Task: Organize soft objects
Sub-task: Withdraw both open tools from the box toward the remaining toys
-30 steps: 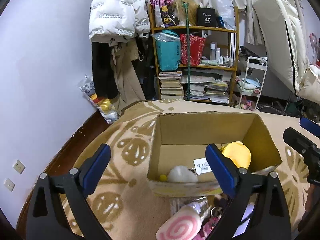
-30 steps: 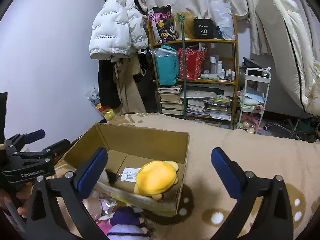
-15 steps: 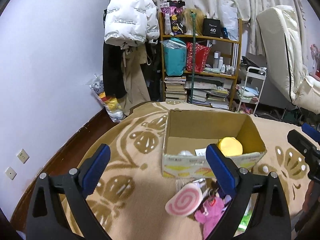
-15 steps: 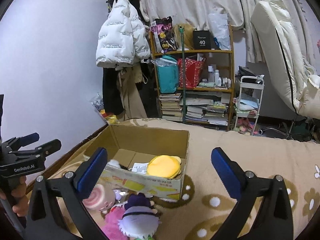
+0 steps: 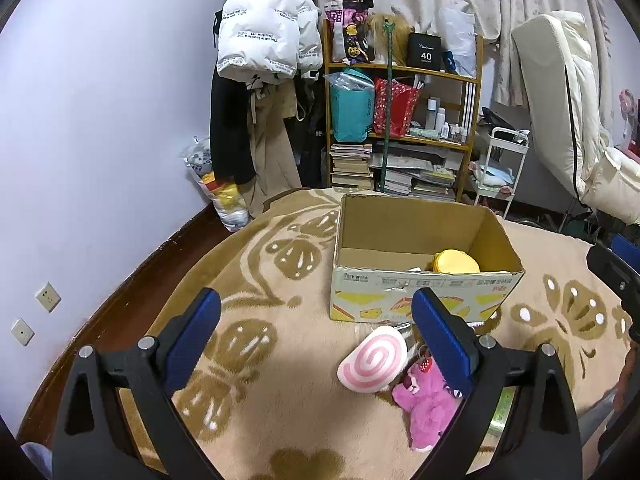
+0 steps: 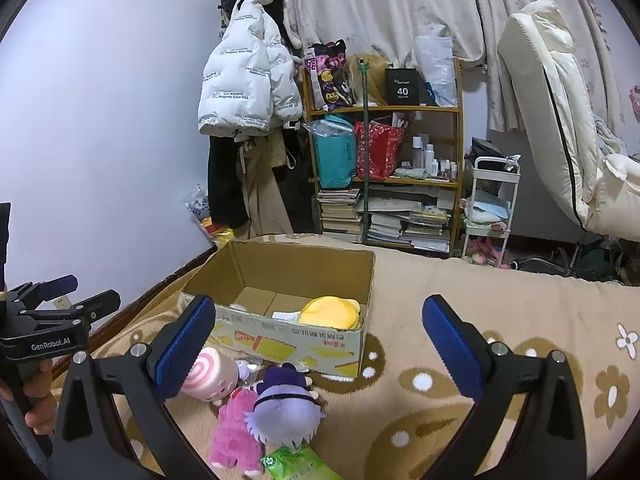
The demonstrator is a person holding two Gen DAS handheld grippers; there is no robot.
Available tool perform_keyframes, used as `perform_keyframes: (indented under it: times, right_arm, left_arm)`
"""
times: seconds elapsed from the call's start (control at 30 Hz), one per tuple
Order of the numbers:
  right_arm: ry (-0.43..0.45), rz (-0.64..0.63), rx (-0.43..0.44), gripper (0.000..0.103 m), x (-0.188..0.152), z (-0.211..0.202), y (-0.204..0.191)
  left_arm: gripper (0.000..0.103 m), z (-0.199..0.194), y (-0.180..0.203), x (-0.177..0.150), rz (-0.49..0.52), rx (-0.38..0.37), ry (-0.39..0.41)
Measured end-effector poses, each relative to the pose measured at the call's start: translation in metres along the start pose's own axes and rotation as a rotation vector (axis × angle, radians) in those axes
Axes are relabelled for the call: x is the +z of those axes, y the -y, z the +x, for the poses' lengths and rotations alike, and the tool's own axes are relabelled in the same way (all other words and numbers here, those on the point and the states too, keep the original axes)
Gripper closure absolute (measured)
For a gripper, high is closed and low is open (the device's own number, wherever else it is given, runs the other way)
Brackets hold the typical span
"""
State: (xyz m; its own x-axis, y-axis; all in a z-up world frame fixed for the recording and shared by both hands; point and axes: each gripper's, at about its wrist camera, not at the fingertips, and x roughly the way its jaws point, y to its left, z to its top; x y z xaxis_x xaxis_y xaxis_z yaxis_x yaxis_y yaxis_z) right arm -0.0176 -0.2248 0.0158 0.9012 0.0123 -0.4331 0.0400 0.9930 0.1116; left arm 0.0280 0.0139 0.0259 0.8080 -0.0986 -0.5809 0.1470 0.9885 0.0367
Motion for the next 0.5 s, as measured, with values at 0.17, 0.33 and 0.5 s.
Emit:
perform_keyframes:
  times: [0.17,0.33,0.5]
  right_arm:
    - [-0.009,0.007,0.004,0.000,-0.008,-0.006,0.000]
    - [-0.033,0.020,0.013,0.000,-0.011,0.001,0.001]
    - [-0.067,0.020,0.004,0.000,-0.014,0.012,0.003]
  left_arm:
    - [0.007,0.003,0.000,-0.004,0.002,0.007,-0.012]
    - [0.007,0.010,0.003,-0.005,0.014,-0.006,-0.023]
    - [0.007,0.021,0.003,-0.007,0.009,-0.009,-0.050]
